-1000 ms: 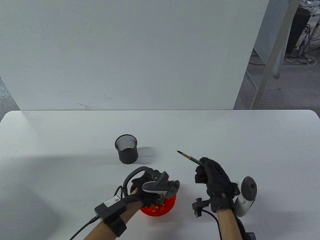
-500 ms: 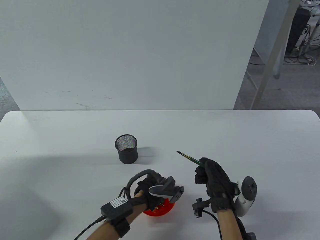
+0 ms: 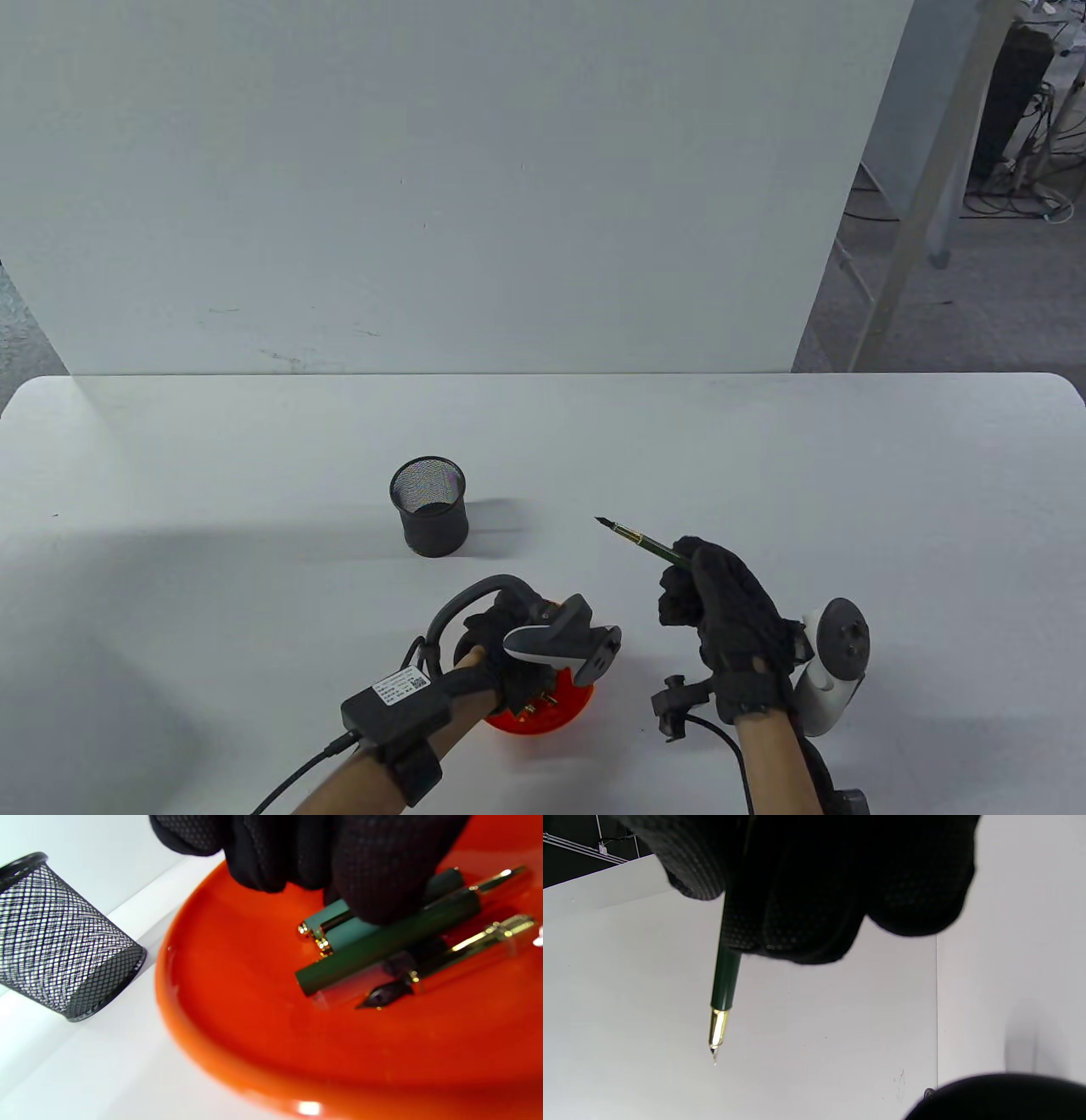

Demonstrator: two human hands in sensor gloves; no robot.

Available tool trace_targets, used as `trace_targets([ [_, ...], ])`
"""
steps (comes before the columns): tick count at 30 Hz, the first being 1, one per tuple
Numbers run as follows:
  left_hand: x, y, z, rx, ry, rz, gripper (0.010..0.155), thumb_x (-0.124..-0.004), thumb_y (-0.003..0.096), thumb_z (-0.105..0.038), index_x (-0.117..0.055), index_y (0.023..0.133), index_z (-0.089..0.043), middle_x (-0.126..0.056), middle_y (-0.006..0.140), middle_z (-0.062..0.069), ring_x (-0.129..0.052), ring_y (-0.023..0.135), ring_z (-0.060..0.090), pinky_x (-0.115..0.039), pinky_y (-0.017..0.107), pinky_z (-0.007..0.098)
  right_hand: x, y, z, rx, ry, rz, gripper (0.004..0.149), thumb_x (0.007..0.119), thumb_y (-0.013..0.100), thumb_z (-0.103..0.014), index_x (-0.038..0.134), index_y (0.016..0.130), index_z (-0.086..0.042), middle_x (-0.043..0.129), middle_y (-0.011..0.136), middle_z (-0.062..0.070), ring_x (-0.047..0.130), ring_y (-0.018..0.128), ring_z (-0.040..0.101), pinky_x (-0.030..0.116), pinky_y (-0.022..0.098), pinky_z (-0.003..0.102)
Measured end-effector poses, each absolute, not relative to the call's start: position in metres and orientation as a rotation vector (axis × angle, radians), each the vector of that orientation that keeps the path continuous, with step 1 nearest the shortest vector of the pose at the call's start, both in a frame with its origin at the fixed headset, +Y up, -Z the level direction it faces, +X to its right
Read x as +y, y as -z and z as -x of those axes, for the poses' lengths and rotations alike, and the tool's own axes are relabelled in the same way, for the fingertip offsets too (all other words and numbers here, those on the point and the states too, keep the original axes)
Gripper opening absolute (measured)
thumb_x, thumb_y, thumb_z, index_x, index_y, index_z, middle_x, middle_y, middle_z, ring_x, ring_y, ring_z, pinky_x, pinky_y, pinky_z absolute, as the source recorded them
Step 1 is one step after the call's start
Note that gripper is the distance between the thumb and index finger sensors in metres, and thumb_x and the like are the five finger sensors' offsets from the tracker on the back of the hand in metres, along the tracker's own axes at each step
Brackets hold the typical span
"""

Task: Assemble fountain pens from components

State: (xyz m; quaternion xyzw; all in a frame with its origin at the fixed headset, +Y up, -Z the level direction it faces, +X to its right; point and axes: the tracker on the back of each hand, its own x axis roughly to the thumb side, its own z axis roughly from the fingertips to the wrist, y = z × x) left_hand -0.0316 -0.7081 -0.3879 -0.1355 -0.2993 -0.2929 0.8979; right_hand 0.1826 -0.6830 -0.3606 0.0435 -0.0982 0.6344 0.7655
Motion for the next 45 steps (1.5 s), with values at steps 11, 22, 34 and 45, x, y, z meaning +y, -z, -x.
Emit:
trace_targets([
  [11,-0.707,0.386,0.034,-0.624,0.587,0.256,0.048,-0.085,0.0496,-0.046,-0.08,0.096,-0.033,-0.074,0.099,-0.004,-0.082,0.084,0.022,-0.067,0.07,0.05,-0.683,0.361,-0.182,-0.203,-1.388,-0.096,0.045,0.067,0.061,-0.044,0.08,0.09,-0.012,0.096,0.064,0.0,0.1,0.044,0.013,0.089,0.039,0.039],
  [22,-0.706,0.387,0.042,-0.61,0.513,0.248,0.048,-0.084,0.0491,-0.047,-0.08,0.095,-0.033,-0.075,0.098,-0.004,-0.083,0.083,0.022,-0.068,0.069,0.05,-0.683,0.361,-0.181,-0.191,-1.397,-0.096,0.045,0.067,0.061,-0.044,0.08,0.09,-0.012,0.096,0.064,0.0,0.1,0.044,0.013,0.089,0.039,0.039],
  [34,-0.68,0.379,0.067,-0.587,0.4,0.175,0.049,-0.079,0.0508,-0.047,-0.076,0.098,-0.033,-0.071,0.102,-0.003,-0.08,0.087,0.022,-0.067,0.069,0.05,-0.684,0.361,-0.181,-0.188,-1.423,-0.096,0.045,0.067,0.061,-0.043,0.079,0.09,-0.012,0.096,0.065,0.001,0.099,0.045,0.014,0.088,0.04,0.04],
  [45,-0.649,0.357,0.147,-0.475,-0.152,0.041,0.051,-0.067,0.0566,-0.039,-0.059,0.107,-0.038,-0.079,0.101,-0.001,-0.095,0.078,0.022,-0.077,0.06,0.049,-0.688,0.36,-0.174,-0.147,-1.529,-0.105,0.044,0.066,0.061,-0.041,0.078,0.091,-0.011,0.094,0.066,0.002,0.098,0.047,0.016,0.087,0.042,0.042],
])
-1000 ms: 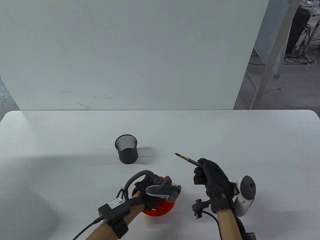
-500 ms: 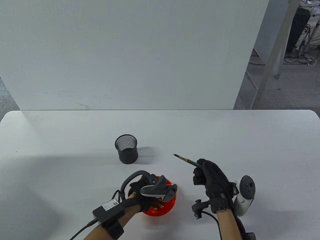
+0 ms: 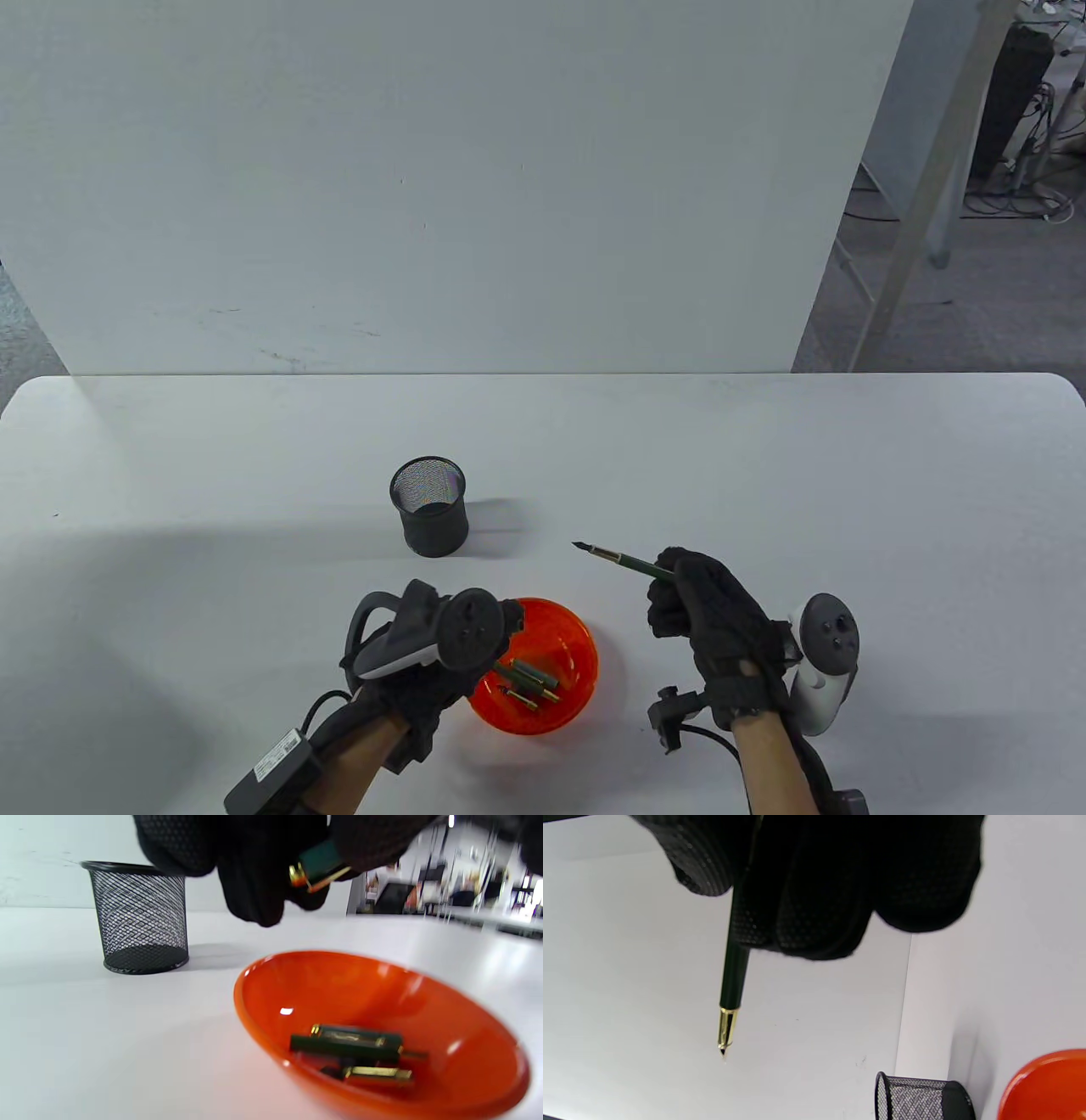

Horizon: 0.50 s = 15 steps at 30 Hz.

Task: Assemble fountain pens from components

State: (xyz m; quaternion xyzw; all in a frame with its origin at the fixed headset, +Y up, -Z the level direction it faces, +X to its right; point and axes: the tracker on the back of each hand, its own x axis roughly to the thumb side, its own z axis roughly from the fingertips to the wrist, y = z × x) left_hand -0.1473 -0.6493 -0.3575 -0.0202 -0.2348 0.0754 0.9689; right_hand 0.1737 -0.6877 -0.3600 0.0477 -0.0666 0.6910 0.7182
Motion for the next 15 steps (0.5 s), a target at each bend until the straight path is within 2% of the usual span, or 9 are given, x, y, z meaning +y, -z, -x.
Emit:
trace_targets([
  [3,-0.653,0.352,0.171,-0.461,-0.415,-0.092,0.054,-0.07,0.0568,-0.032,-0.058,0.109,-0.037,-0.076,0.102,0.001,-0.092,0.075,0.022,-0.079,0.061,0.048,-0.688,0.357,-0.167,-0.14,-1.562,-0.122,0.044,0.066,0.061,-0.041,0.077,0.092,-0.012,0.094,0.068,0.003,0.098,0.049,0.017,0.087,0.043,0.043],
  [7,-0.665,0.354,0.193,-0.45,-0.737,-0.104,0.054,-0.072,0.0564,-0.023,-0.064,0.109,-0.034,-0.073,0.105,0.004,-0.088,0.079,0.023,-0.078,0.063,0.046,-0.689,0.355,-0.158,-0.124,-1.632,-0.137,0.044,0.066,0.061,-0.04,0.076,0.093,-0.013,0.093,0.07,0.003,0.097,0.051,0.019,0.086,0.044,0.044],
  [11,-0.667,0.351,0.207,-0.412,-0.828,-0.195,0.051,-0.075,0.0556,-0.023,-0.07,0.106,-0.033,-0.078,0.103,0.004,-0.092,0.078,0.021,-0.082,0.062,0.044,-0.691,0.355,-0.149,-0.114,-1.656,-0.151,0.043,0.064,0.061,-0.039,0.075,0.094,-0.014,0.091,0.07,0.003,0.095,0.052,0.019,0.085,0.045,0.045],
  [15,-0.672,0.351,0.213,-0.39,-0.931,-0.202,0.05,-0.075,0.0557,-0.023,-0.074,0.104,-0.033,-0.079,0.103,0.005,-0.093,0.078,0.022,-0.083,0.061,0.043,-0.692,0.354,-0.145,-0.1,-1.675,-0.177,0.043,0.063,0.061,-0.039,0.076,0.093,-0.014,0.091,0.069,0.003,0.094,0.051,0.019,0.085,0.044,0.045],
])
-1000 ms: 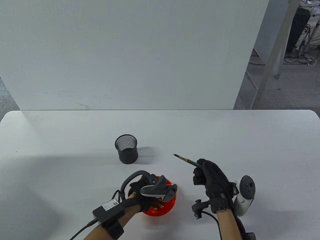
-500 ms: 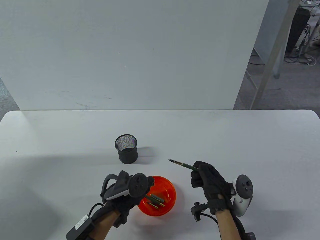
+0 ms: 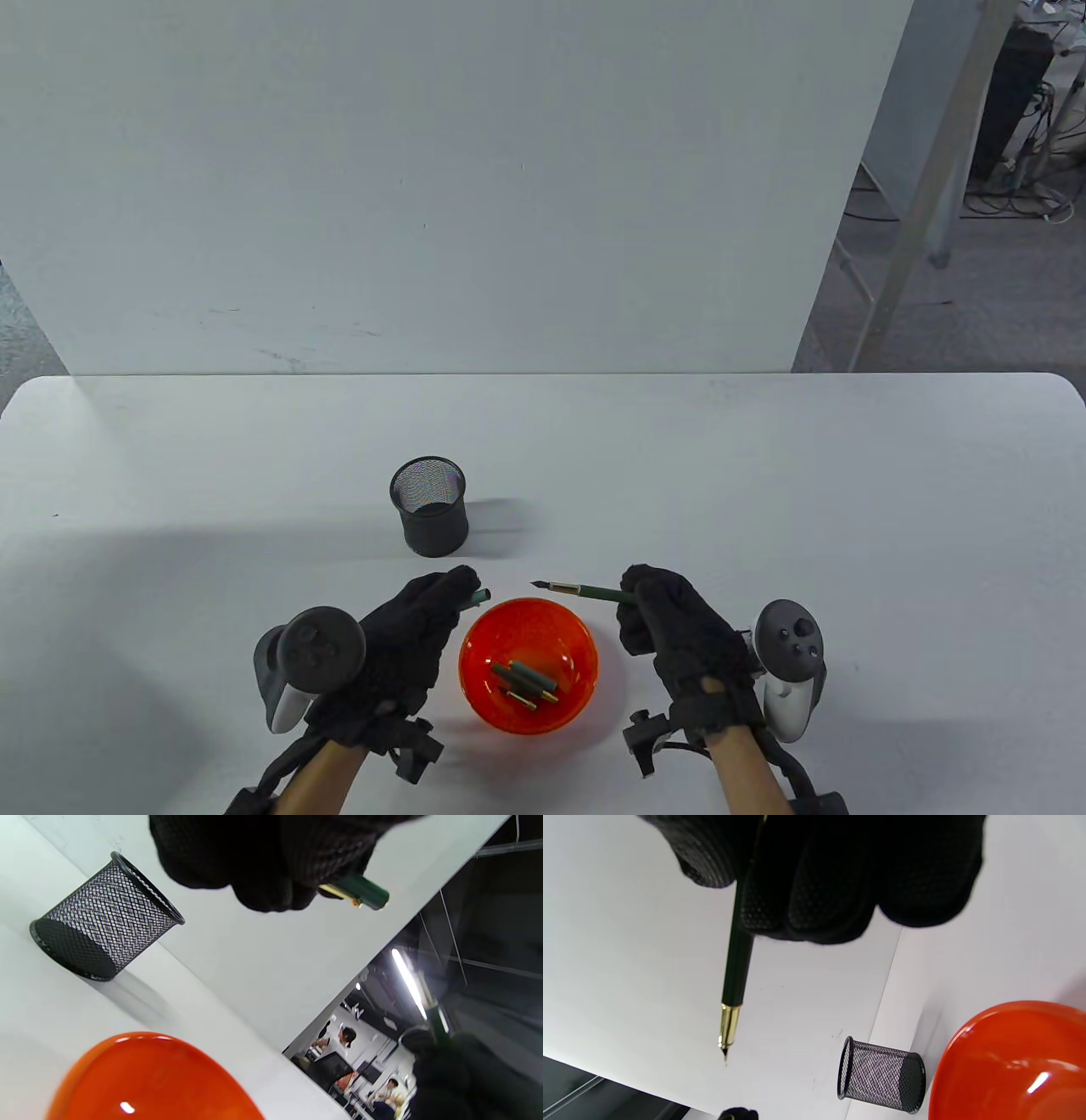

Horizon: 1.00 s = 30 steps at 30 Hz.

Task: Assemble fountain pens from components

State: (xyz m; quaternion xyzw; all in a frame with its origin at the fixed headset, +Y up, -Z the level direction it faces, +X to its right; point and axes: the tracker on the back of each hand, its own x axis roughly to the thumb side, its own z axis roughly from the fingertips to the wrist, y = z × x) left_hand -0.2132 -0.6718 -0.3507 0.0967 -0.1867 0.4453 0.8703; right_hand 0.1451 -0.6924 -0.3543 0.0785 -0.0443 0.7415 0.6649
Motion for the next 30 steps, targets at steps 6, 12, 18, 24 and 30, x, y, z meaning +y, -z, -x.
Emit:
trace_targets([
  [6,-0.673,0.35,0.203,-0.419,-0.946,-0.161,0.049,-0.072,0.0565,-0.023,-0.073,0.105,-0.034,-0.078,0.104,0.006,-0.092,0.079,0.022,-0.082,0.062,0.044,-0.692,0.353,-0.14,-0.076,-1.664,-0.209,0.043,0.062,0.061,-0.039,0.076,0.093,-0.014,0.091,0.067,0.003,0.093,0.051,0.019,0.084,0.044,0.045],
  [12,-0.676,0.351,0.198,-0.431,-0.94,-0.136,0.049,-0.072,0.0567,-0.023,-0.073,0.105,-0.033,-0.078,0.104,0.007,-0.091,0.079,0.023,-0.081,0.062,0.044,-0.692,0.352,-0.138,-0.065,-1.663,-0.233,0.043,0.062,0.061,-0.04,0.076,0.092,-0.014,0.091,0.067,0.002,0.093,0.05,0.019,0.084,0.044,0.045],
  [18,-0.677,0.351,0.197,-0.446,-0.953,-0.113,0.049,-0.072,0.0569,-0.023,-0.073,0.105,-0.033,-0.077,0.104,0.007,-0.091,0.079,0.023,-0.081,0.062,0.045,-0.692,0.352,-0.136,-0.058,-1.679,-0.242,0.043,0.062,0.061,-0.04,0.076,0.093,-0.014,0.091,0.067,0.003,0.093,0.05,0.019,0.084,0.044,0.045],
  [24,-0.677,0.35,0.195,-0.459,-0.944,-0.114,0.049,-0.072,0.057,-0.023,-0.073,0.105,-0.032,-0.077,0.104,0.007,-0.091,0.079,0.023,-0.081,0.062,0.045,-0.692,0.352,-0.132,-0.067,-1.724,-0.254,0.043,0.063,0.061,-0.04,0.076,0.093,-0.014,0.091,0.067,0.003,0.093,0.05,0.019,0.084,0.043,0.045],
  [30,-0.672,0.343,0.186,-0.484,-0.725,-0.205,0.049,-0.073,0.0562,-0.023,-0.075,0.104,-0.032,-0.08,0.102,0.008,-0.093,0.077,0.023,-0.082,0.06,0.044,-0.685,0.346,-0.126,-0.177,-1.884,-0.3,0.043,0.064,0.061,-0.04,0.077,0.093,-0.014,0.091,0.067,0.003,0.093,0.05,0.02,0.084,0.043,0.045],
])
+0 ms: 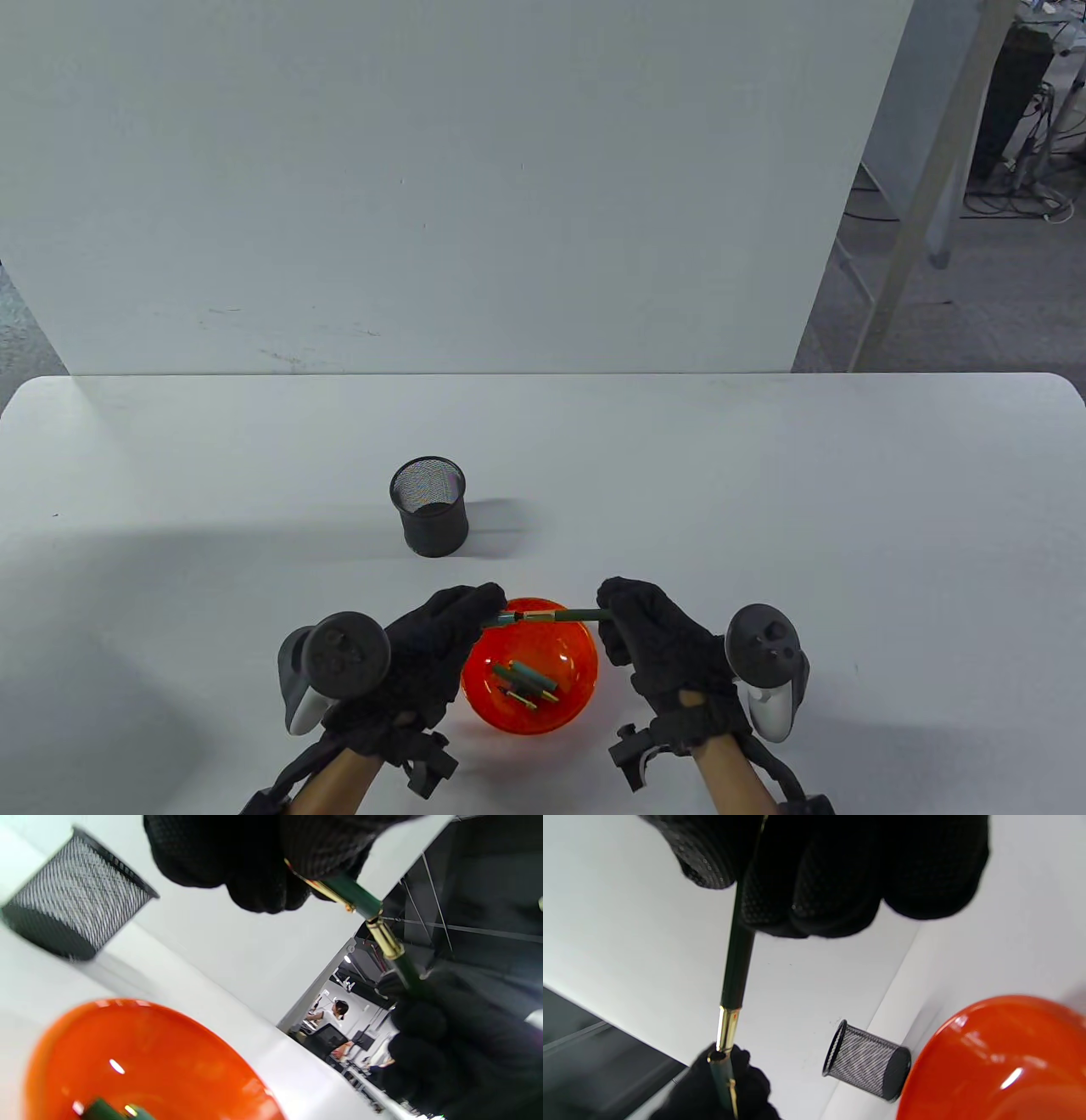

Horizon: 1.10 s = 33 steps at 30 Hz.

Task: Assemble fountain pens from components

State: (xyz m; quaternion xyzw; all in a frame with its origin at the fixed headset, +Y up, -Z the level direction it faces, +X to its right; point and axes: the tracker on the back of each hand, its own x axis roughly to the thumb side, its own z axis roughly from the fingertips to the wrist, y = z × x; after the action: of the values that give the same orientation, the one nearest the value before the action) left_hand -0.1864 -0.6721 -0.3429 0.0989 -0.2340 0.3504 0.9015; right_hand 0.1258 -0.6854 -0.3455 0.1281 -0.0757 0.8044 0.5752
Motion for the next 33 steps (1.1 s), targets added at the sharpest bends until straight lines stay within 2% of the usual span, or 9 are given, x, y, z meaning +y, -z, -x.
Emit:
trace_targets([
  [3,-0.671,0.34,0.182,-0.488,-0.603,-0.247,0.048,-0.073,0.0557,-0.024,-0.076,0.103,-0.032,-0.081,0.101,0.007,-0.095,0.076,0.022,-0.084,0.059,0.043,-0.681,0.343,-0.122,-0.257,-1.975,-0.321,0.043,0.064,0.061,-0.04,0.077,0.092,-0.014,0.092,0.066,0.003,0.094,0.049,0.019,0.084,0.043,0.045],
  [8,-0.675,0.34,0.171,-0.512,-0.661,-0.187,0.048,-0.073,0.0559,-0.023,-0.075,0.104,-0.03,-0.083,0.101,0.009,-0.096,0.075,0.023,-0.085,0.058,0.044,-0.68,0.339,-0.11,-0.257,-2.018,-0.38,0.043,0.063,0.061,-0.04,0.076,0.093,-0.014,0.091,0.067,0.003,0.093,0.05,0.02,0.084,0.043,0.045],
  [15,-0.678,0.339,0.167,-0.485,-0.646,-0.209,0.048,-0.072,0.0552,-0.023,-0.076,0.103,-0.03,-0.084,0.099,0.008,-0.098,0.074,0.022,-0.086,0.057,0.043,-0.688,0.339,-0.108,-0.184,-1.936,-0.277,0.043,0.061,0.061,-0.038,0.076,0.092,-0.013,0.09,0.066,0.004,0.093,0.048,0.019,0.085,0.042,0.045],
  [20,-0.665,0.334,0.162,-0.47,-0.667,-0.296,0.047,-0.072,0.0526,-0.02,-0.082,0.098,-0.028,-0.088,0.096,0.006,-0.1,0.073,0.021,-0.088,0.056,0.043,-0.684,0.335,-0.105,-0.24,-1.872,-0.197,0.041,0.063,0.059,-0.037,0.081,0.086,-0.012,0.093,0.06,0.003,0.095,0.043,0.016,0.088,0.038,0.042],
  [23,-0.667,0.34,0.164,-0.49,-0.725,-0.222,0.047,-0.071,0.0545,-0.021,-0.079,0.1,-0.028,-0.085,0.098,0.006,-0.098,0.075,0.021,-0.087,0.058,0.043,-0.683,0.339,-0.108,-0.225,-1.879,-0.214,0.041,0.063,0.059,-0.038,0.08,0.087,-0.014,0.092,0.061,0.002,0.095,0.044,0.016,0.087,0.039,0.042],
  [26,-0.678,0.351,0.17,-0.444,-0.821,-0.093,0.047,-0.073,0.0568,-0.028,-0.074,0.104,-0.029,-0.083,0.1,0.008,-0.096,0.077,0.022,-0.085,0.06,0.043,-0.692,0.342,-0.114,-0.176,-1.858,-0.201,0.041,0.063,0.06,-0.039,0.079,0.089,-0.014,0.093,0.062,0.004,0.095,0.045,0.017,0.087,0.04,0.043],
  [28,-0.685,0.354,0.177,-0.391,-0.914,-0.085,0.047,-0.075,0.0569,-0.032,-0.074,0.104,-0.027,-0.084,0.098,0.01,-0.097,0.074,0.023,-0.084,0.058,0.044,-0.696,0.343,-0.116,-0.17,-1.846,-0.162,0.041,0.063,0.06,-0.039,0.08,0.088,-0.014,0.093,0.062,0.002,0.095,0.045,0.017,0.087,0.04,0.043],
  [33,-0.684,0.357,0.192,-0.338,-0.96,-0.101,0.046,-0.079,0.0553,-0.039,-0.078,0.099,-0.025,-0.09,0.09,0.007,-0.101,0.065,0.02,-0.088,0.051,0.043,-0.7,0.345,-0.112,-0.114,-1.764,-0.159,0.042,0.062,0.06,-0.039,0.078,0.09,-0.015,0.091,0.064,0.003,0.094,0.047,0.017,0.086,0.042,0.043],
])
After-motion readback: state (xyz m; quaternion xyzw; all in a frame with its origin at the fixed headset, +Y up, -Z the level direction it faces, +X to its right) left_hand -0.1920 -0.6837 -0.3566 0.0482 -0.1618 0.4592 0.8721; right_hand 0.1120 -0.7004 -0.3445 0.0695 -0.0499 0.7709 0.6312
